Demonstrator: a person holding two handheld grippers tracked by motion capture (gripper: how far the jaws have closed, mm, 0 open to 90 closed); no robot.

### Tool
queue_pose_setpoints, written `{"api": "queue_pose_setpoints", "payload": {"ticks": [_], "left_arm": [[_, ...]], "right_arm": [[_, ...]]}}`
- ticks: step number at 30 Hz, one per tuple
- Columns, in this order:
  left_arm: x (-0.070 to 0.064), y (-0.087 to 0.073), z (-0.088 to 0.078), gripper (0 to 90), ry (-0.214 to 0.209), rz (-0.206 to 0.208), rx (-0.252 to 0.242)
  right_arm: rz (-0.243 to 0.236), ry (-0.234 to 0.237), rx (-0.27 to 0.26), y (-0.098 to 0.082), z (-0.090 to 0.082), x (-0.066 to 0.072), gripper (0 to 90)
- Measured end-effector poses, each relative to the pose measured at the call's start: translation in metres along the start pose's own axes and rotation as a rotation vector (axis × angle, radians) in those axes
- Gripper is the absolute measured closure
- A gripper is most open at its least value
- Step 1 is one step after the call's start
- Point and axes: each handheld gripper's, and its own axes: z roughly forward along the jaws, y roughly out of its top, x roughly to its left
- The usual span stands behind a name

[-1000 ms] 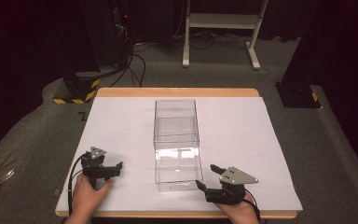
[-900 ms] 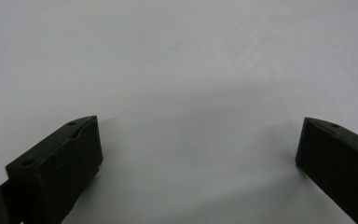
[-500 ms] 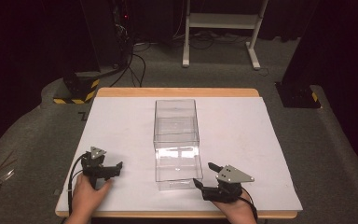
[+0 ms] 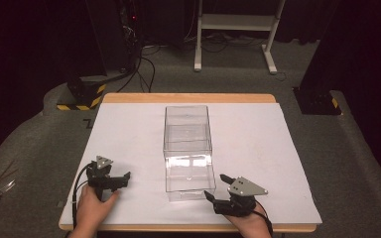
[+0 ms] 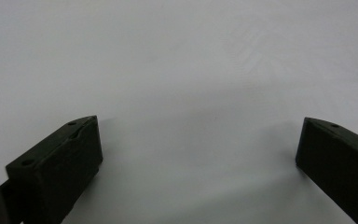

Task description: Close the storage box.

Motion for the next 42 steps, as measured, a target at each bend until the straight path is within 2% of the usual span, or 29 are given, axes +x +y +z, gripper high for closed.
{"api": "queue_pose_setpoints", "payload": {"ticks": [5,10,26,42], "left_arm": [[0.0,0.0,0.0,0.5,0.0,0.0,0.0],[0.0,0.0,0.0,0.6,0.0,0.0,0.0],[0.0,0.0,0.0,0.6,0.0,-0.001,0.001],[0.0,0.0,0.0,0.6,0.0,-0.001,0.0]], "right_arm": [[0.005,-0.003,0.008,0.0,0.003,0.0,23.6],[-0.01,-0.007,0.014,0.002,0.008,0.003,23.3],[0.002,-0.031,0.014,0.004,0.015,0.003,23.1],[0.006,-0.065,0.022,0.012,0.024,0.0,15.7]]}}
